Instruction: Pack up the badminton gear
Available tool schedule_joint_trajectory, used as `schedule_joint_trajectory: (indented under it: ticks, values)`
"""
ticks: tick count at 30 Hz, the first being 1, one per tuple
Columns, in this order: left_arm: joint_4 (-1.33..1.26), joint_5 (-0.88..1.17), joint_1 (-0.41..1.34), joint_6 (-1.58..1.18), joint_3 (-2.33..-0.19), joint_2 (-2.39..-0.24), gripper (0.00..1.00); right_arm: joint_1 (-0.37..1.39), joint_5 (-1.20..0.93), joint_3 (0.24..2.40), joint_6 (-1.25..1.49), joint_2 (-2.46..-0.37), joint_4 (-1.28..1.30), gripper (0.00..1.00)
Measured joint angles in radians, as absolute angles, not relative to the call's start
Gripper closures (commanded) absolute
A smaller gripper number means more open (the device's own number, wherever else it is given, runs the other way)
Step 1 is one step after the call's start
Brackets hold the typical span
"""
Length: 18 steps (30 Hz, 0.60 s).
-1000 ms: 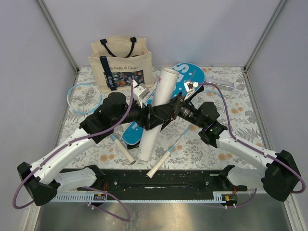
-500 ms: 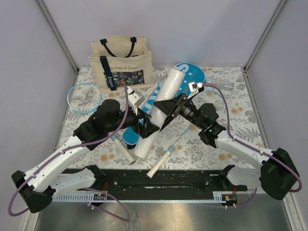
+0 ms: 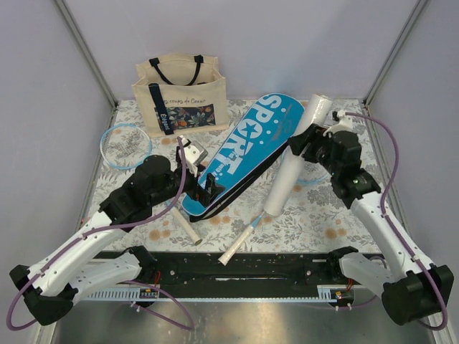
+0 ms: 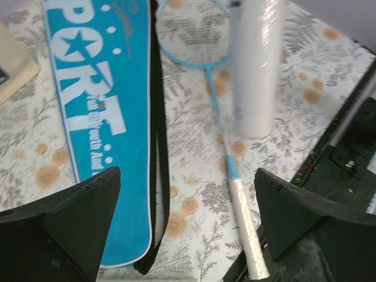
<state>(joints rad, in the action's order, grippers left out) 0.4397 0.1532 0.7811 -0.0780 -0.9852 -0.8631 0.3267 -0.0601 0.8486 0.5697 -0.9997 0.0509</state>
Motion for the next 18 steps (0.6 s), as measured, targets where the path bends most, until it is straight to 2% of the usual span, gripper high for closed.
schedule_joint_trajectory:
  ticks: [8, 11, 13, 18]
  values:
    - [0.435, -0.021, 0.781, -0.071, -0.908, -0.826, 0.01, 0.047, -0.033, 1.113, 0.324, -1.131, 0.506, 0.5]
    - [0.435, -0.059, 0.781, -0.071, -0.903, -0.824, 0.01, -0.006, 0.004, 1.213, 0.245, -1.229, 0.651, 0.49]
    - [0.432, -0.077, 0.781, -0.071, -0.901, -0.822, 0.01, -0.03, 0.035, 1.292, 0.196, -1.308, 0.748, 0.45]
    - [0.424, -0.109, 0.781, -0.068, -0.891, -0.809, 0.01, -0.073, 0.15, 1.452, 0.096, -1.496, 0.916, 0.44]
